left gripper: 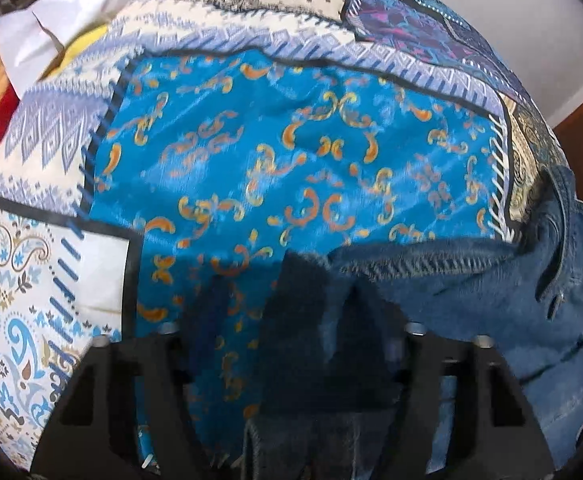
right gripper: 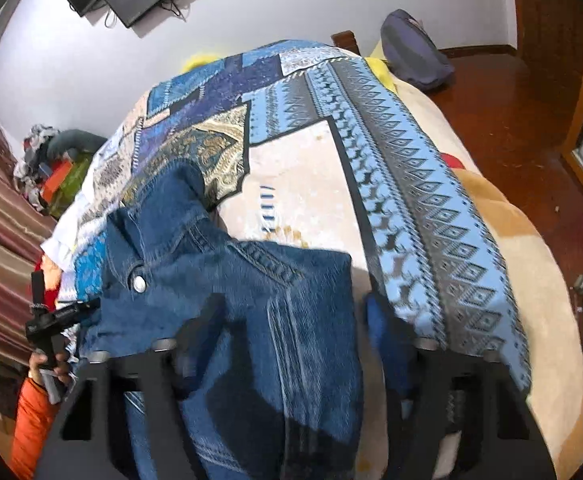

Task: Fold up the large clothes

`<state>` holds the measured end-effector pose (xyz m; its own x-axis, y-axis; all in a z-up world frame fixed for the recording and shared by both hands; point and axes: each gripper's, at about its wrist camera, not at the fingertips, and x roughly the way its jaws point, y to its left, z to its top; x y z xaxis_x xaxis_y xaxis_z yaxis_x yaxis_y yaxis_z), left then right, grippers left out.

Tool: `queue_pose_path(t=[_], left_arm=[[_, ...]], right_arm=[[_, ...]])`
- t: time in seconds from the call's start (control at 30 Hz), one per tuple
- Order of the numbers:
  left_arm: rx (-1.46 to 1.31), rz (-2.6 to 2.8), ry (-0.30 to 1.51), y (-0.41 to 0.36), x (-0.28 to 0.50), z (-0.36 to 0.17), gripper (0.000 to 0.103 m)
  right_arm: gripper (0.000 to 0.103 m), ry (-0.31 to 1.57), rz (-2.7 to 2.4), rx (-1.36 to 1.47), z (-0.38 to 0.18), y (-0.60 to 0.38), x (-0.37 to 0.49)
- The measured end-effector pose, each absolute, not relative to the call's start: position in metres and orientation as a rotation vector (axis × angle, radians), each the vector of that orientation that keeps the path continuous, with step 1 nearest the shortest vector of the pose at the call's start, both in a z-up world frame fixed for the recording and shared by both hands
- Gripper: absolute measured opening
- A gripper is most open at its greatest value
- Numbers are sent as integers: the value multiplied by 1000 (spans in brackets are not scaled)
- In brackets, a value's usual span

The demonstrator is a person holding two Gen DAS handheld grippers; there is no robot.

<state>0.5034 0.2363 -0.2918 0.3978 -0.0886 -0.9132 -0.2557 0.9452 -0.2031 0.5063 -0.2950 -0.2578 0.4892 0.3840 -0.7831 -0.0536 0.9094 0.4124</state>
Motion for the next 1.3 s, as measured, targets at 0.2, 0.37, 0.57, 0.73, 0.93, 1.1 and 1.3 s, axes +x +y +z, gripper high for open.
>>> queue_pose_path(t=[0.2, 0.37, 0.57, 0.73, 0.93, 1.1, 1.3], left_arm=[[-186, 164, 1108, 206, 497, -274, 14], [-50, 222, 951, 197, 478, -222, 13], [-22, 265, 827, 210, 450, -163, 13], [-21, 328, 823, 241, 447, -156, 13], [-57, 429, 921, 286, 462, -196, 13], [-119, 446, 995, 312, 480, -240, 15], [-39, 486, 1061, 310, 495, -275, 26]], right_arm=[[21, 1003, 267, 302, -255, -284, 511], [16, 915, 330, 181, -221, -261, 516], [16, 817, 393, 29, -178, -207, 528], [16, 768, 423, -31, -161, -159, 551], [16, 805, 364, -162, -197, -108, 588], [17, 900, 283, -200, -242, -110, 616], [69, 941, 224, -170, -266, -133, 630]])
